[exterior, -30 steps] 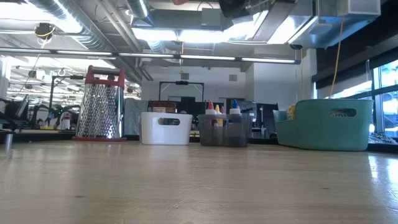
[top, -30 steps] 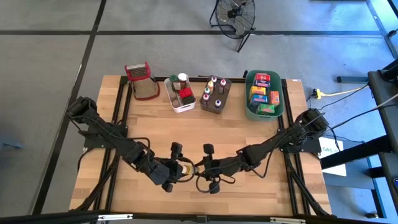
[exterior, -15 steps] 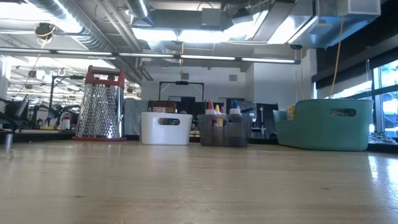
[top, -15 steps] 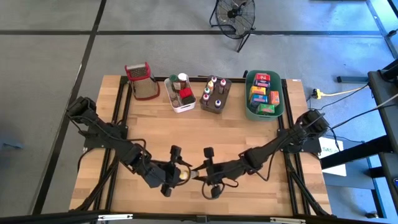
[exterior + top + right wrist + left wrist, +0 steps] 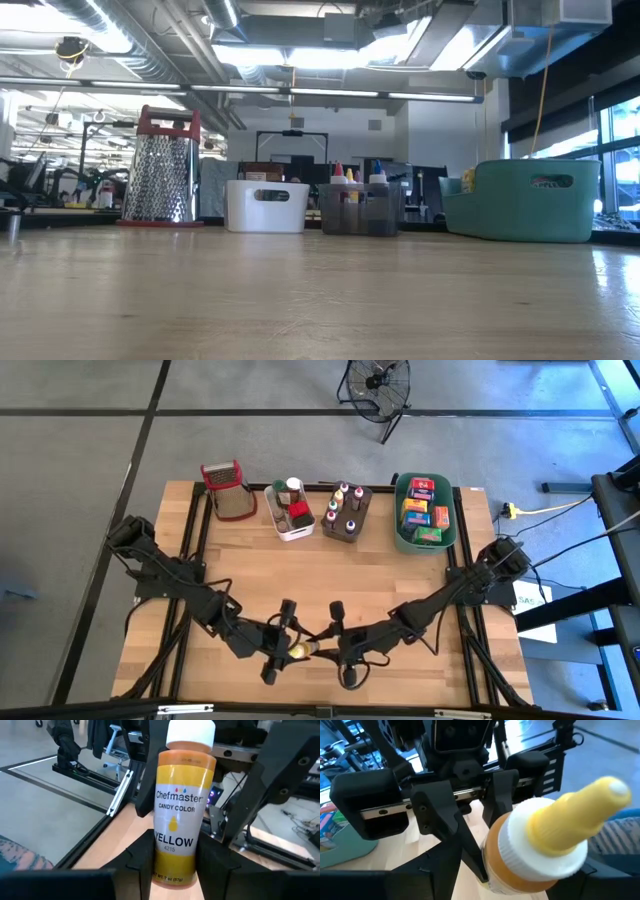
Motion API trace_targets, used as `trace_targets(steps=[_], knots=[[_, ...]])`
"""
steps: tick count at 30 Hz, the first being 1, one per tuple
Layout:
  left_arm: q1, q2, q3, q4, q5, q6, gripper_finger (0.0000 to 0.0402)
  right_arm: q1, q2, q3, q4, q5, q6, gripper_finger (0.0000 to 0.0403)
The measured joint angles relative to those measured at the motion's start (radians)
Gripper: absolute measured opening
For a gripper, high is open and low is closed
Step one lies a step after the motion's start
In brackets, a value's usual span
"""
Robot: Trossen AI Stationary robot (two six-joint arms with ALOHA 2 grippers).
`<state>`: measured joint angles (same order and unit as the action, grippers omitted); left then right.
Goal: Pick & Place Kitchen Items
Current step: Put the yellow coloring bottle into the black transparent bin
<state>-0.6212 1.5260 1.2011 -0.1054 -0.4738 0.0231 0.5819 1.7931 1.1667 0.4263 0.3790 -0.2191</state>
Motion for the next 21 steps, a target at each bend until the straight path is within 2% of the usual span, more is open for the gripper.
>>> trace_targets(steps=[13,17,21], knots=[[-0.027,0.016,0.0,0.239,0.09,0.139,0.0233,0.077,0.0,0.0,0.184,0.048,-0.284,0.012],[-0.022,0.016,0.0,0.278,0.165,0.164,0.0235,0.083,0.0,0.0,0.213,0.036,-0.317,0.012],[-0.012,0.021,0.0,0.317,0.185,0.173,0.0234,0.078,0.0,0.0,0.224,0.037,-0.32,0.012]])
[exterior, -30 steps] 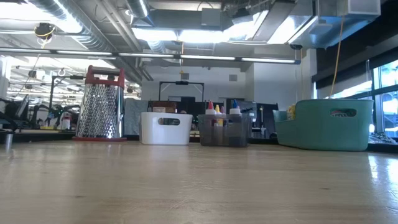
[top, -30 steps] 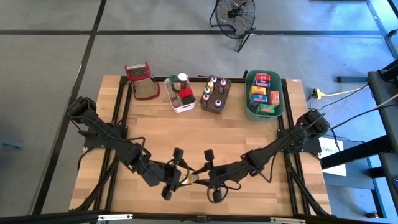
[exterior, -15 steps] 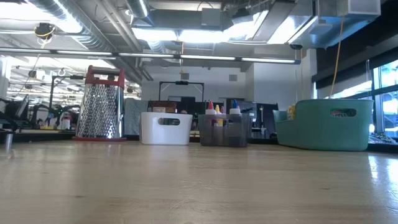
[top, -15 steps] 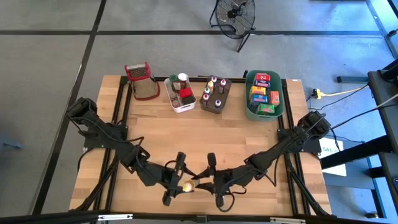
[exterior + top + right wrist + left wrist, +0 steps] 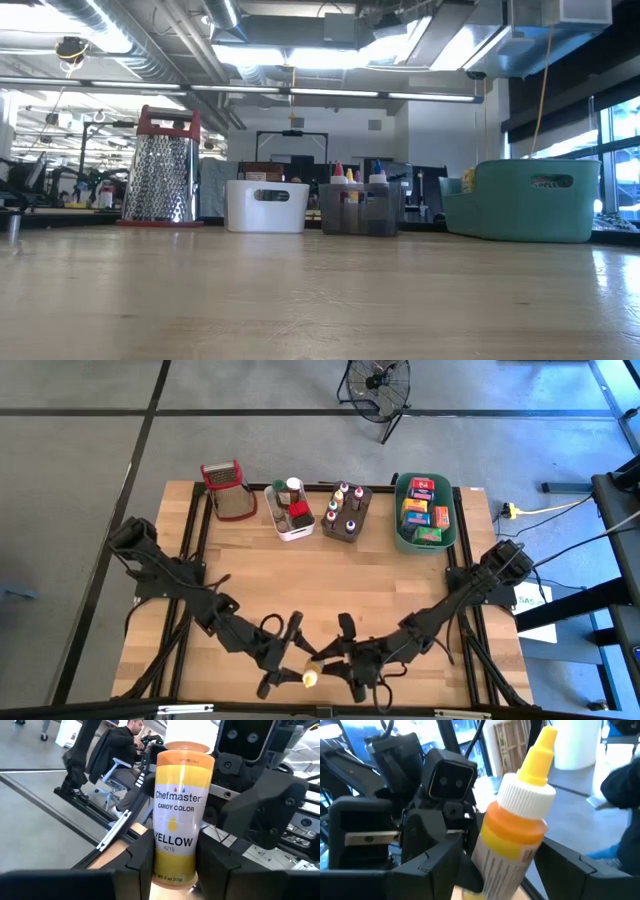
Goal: Pick & Place Kitchen Items
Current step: Put the yellow coloring bottle into the black transparent bin
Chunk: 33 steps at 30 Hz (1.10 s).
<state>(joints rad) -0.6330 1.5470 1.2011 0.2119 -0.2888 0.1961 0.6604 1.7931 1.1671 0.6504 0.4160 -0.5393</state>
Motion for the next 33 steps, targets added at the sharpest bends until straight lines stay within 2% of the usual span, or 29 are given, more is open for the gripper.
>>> trace_targets(steps=[6,11,21,25,33], knots=[[0.017,0.025,0.001,0.032,0.007,0.005,0.0235,-0.006,0.0,0.0,0.015,0.0,-0.001,0.012],[0.021,0.034,0.002,0.038,0.052,0.021,0.0233,-0.006,0.0,0.0,0.007,-0.001,-0.001,0.012],[0.014,0.034,0.002,0.029,0.041,-0.013,0.023,-0.007,0.0,0.0,0.007,-0.004,0.0,0.012],[0.013,0.034,0.002,0.021,0.041,0.0,0.0205,-0.007,0.0,0.0,0.0,-0.003,-0.001,0.012],[0.0,0.035,0.002,0.015,0.005,0.035,0.0124,-0.008,0.0,0.0,-0.01,0.0,0.005,0.0142]])
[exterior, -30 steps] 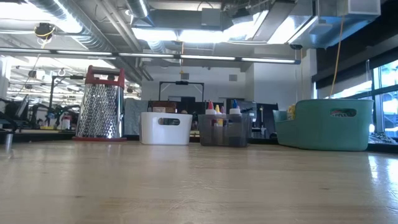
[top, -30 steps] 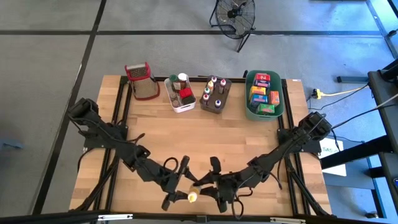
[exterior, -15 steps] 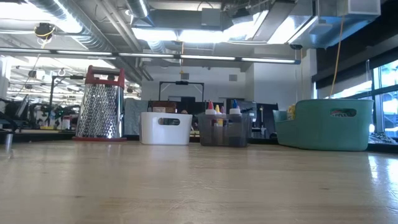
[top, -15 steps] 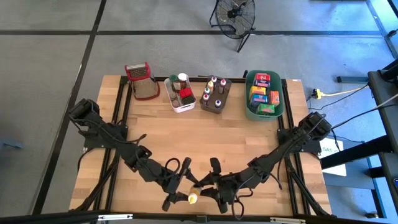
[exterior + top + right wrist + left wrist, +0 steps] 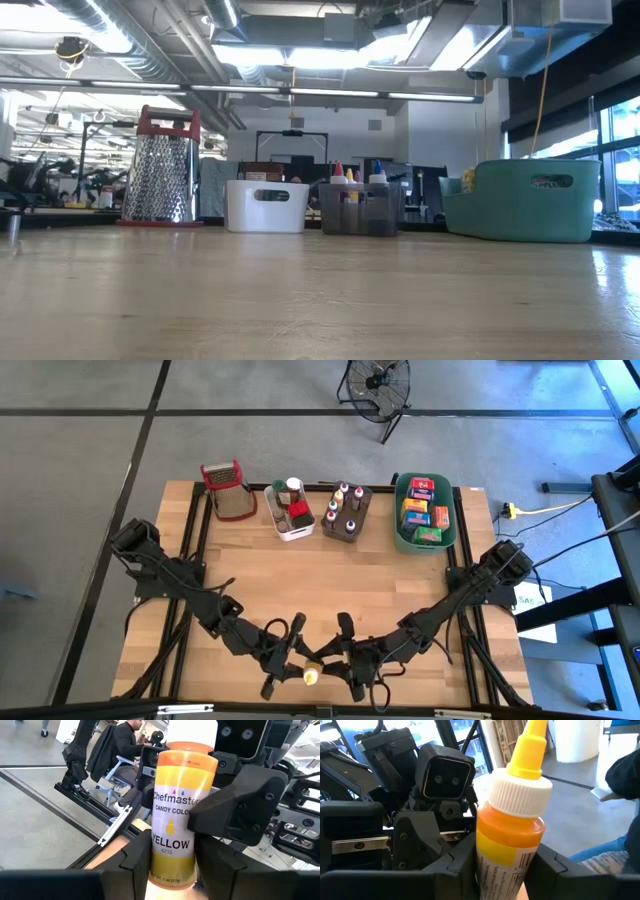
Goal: Pick & Place Kitchen Items
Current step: Put the yellow coloring bottle into the black transparent bin
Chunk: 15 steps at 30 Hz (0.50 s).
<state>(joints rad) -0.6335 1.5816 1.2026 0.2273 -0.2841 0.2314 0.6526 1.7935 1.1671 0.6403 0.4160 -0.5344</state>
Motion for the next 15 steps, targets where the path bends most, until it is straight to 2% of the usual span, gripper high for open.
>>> trace_targets(steps=[3,6,12,15], knots=[[-0.003,0.001,0.0,-0.003,-0.015,-0.009,0.0116,0.0,0.0,0.0,-0.01,0.004,0.037,0.0159],[-0.016,0.001,-0.001,-0.014,-0.083,-0.053,0.0116,0.01,0.0,0.0,-0.028,0.038,0.082,0.0178],[-0.051,-0.022,0.05,-0.273,-0.339,-0.223,0.0113,0.064,-0.011,0.001,-0.019,0.318,0.09,0.021],[-0.052,-0.025,0.095,-0.436,-0.376,-0.386,0.0113,0.083,-0.026,0.002,-0.006,0.446,0.089,0.0218]])
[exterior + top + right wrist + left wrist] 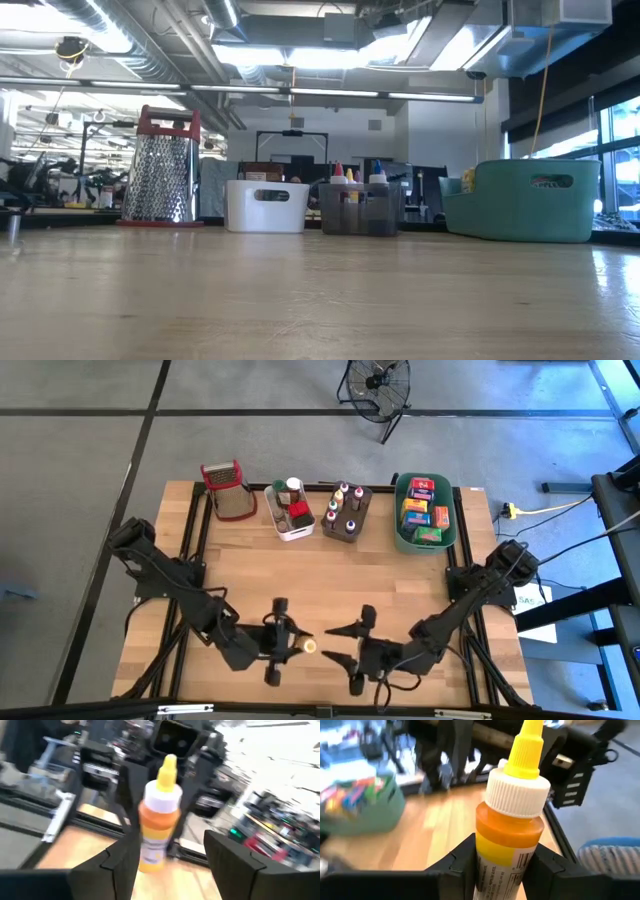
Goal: Pick & Place Kitchen Items
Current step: Put the yellow coloring bottle into the black transparent bin
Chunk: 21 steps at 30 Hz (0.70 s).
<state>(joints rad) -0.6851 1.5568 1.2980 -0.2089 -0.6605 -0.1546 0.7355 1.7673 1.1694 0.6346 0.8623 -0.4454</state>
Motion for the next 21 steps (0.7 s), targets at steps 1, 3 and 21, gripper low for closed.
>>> trace_targets(steps=[1,3,21], knots=[[0.002,-0.002,0.017,-0.052,0.0,-0.05,0.0113,0.004,-0.005,0.0,-0.003,0.024,0.0,0.0219],[0.012,-0.004,0.041,-0.139,0.001,-0.132,0.0113,0.006,-0.013,0.0,0.001,0.029,0.013,0.022],[0.146,0.002,0.061,-0.425,0.345,-0.332,0.0113,-0.075,-0.014,0.172,-0.595,-0.141,0.516,0.0221]])
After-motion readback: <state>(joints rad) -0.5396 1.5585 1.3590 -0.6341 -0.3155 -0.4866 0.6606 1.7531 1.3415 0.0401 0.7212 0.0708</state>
